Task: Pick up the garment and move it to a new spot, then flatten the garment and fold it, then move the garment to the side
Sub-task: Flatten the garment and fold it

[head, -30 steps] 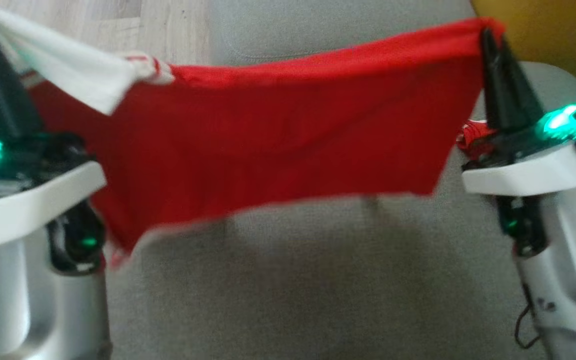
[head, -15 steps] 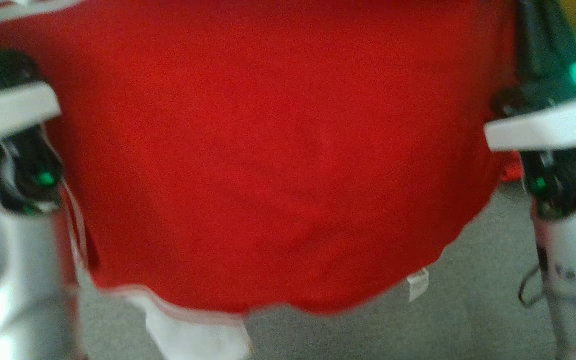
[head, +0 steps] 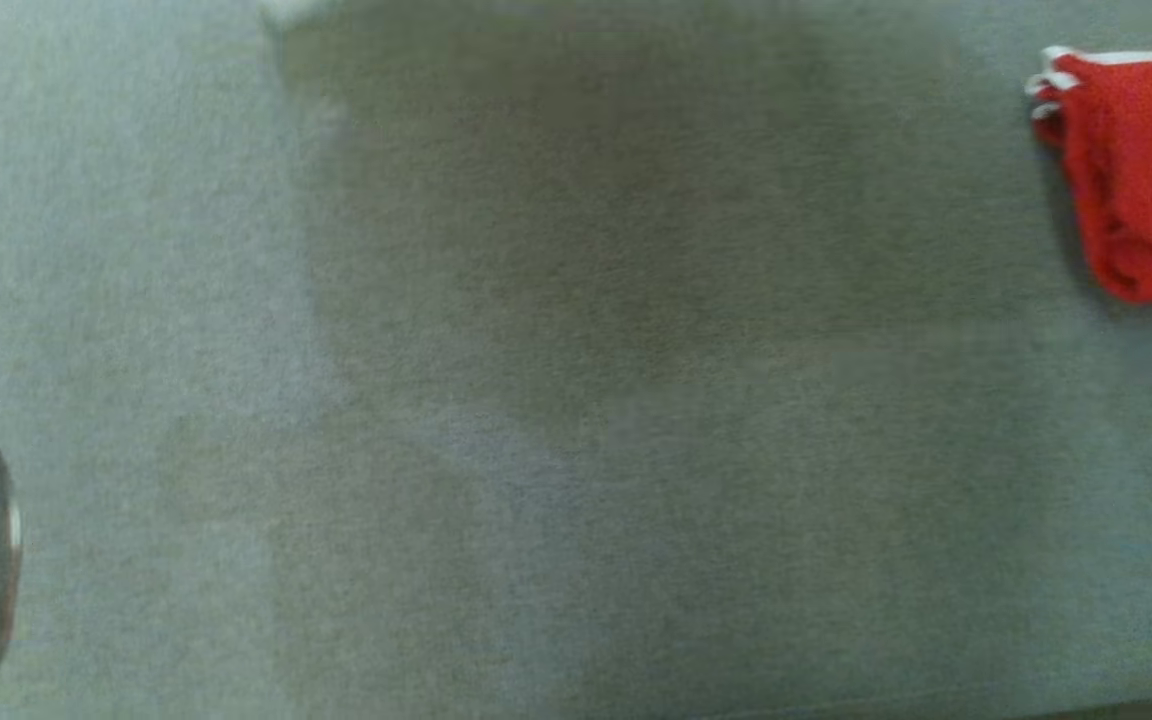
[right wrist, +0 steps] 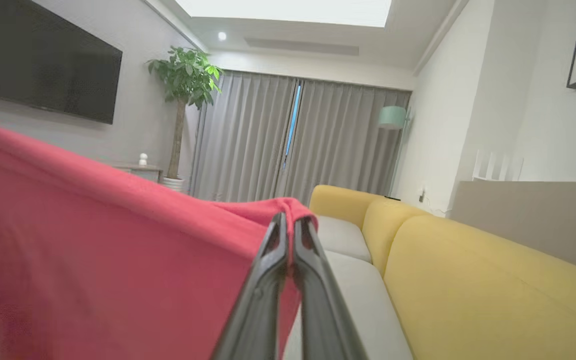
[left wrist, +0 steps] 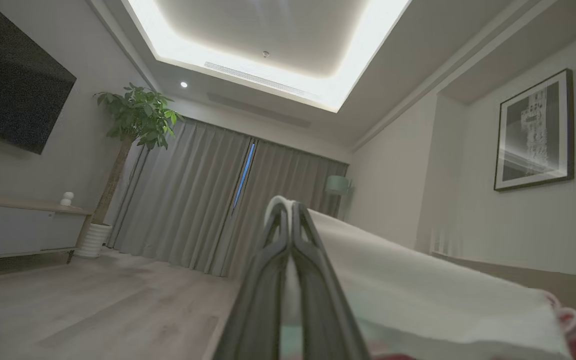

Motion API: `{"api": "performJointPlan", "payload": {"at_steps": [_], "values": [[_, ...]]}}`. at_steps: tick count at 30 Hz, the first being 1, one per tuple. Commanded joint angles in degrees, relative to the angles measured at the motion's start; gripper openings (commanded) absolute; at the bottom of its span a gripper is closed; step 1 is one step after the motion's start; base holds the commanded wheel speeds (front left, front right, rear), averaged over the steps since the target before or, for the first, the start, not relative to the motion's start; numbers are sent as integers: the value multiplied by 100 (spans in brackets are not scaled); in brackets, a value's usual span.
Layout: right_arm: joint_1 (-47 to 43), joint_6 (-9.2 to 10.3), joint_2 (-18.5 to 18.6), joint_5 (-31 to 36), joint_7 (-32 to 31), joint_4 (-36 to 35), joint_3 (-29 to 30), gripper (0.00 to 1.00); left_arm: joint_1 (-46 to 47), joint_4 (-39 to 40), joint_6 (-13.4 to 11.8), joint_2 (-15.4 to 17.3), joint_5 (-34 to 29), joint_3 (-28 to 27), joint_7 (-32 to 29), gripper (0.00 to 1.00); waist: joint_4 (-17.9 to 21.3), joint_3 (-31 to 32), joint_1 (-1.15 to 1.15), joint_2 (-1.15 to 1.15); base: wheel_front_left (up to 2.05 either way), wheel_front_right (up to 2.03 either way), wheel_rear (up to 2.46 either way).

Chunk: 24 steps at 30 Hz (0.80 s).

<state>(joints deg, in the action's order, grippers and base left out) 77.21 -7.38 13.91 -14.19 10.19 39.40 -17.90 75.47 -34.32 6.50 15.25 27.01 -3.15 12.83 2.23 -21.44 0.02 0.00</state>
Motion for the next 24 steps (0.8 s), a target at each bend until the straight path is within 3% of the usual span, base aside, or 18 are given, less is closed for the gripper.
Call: {"api": "performJointPlan", "payload": {"at_steps": [1, 8, 15, 24], "values": [[106, -11, -7, 49, 153, 237, -78, 0, 183, -168, 32, 325, -81, 74, 77, 0, -206, -223, -2, 0, 0, 0, 0], [-145, -11, 0, -74, 407, 1217, -390, 0, -95, -852, 92, 116, -59, 461, 207, 0, -393, -342, -2, 0, 0, 0, 0], [-1047, -11, 204, -528, 414, 1900, -1038, 0, -1382, -330, 97, -70, 123, 918, 215, 0, -553, -225, -2, 0, 0, 0, 0], [-2211, -11, 659, -1677, -165, 1606, -2048, 0, -3172, 244, 98, 235, 444, 1779, 216, 0, -560, 443, -2, 0, 0, 0, 0]]}}
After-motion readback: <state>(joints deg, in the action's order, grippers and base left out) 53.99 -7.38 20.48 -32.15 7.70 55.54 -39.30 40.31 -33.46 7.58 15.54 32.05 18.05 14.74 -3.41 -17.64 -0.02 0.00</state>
